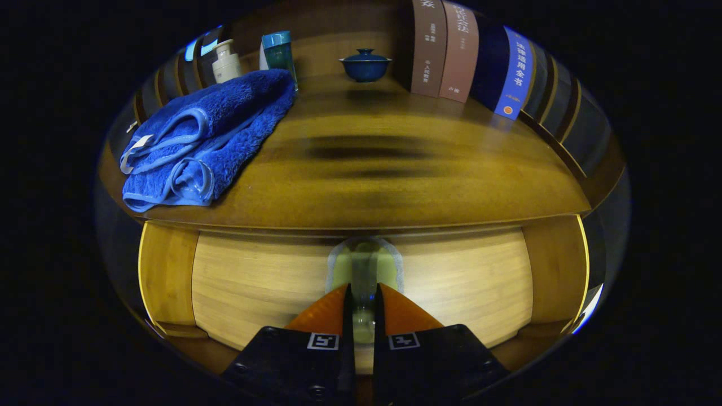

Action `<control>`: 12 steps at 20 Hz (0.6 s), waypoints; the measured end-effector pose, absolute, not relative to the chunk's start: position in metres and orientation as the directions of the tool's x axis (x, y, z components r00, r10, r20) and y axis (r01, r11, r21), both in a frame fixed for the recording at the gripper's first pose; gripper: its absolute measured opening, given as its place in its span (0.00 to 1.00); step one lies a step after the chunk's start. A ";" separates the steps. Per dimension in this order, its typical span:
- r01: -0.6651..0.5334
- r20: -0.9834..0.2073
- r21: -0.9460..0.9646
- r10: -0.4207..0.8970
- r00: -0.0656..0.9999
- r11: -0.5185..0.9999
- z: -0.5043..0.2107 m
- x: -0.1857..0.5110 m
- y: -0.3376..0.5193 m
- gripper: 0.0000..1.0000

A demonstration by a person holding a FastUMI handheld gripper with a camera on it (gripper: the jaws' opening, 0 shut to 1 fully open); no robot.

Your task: Pull open the drawer, take out the items inside it, and place them on the countertop above the cabinet.

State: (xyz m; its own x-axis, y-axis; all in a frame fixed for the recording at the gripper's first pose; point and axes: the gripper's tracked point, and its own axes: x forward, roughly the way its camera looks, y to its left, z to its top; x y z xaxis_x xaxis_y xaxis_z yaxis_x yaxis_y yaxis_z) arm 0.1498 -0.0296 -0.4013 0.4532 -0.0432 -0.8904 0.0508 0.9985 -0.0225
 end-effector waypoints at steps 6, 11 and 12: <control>0.040 -0.873 0.050 0.024 0.487 0.998 -0.355 0.119 -0.013 0.17; -0.001 -0.857 0.079 0.068 0.511 0.997 -0.301 0.105 -0.001 0.17; -0.008 -0.853 0.083 0.075 0.517 0.997 -0.290 0.106 0.001 0.17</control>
State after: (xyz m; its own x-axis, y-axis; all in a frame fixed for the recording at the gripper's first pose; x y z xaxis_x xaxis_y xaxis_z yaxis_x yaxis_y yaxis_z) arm 0.1063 0.0006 -0.2905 0.5172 0.0754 -0.8525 -0.0082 0.9965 0.0831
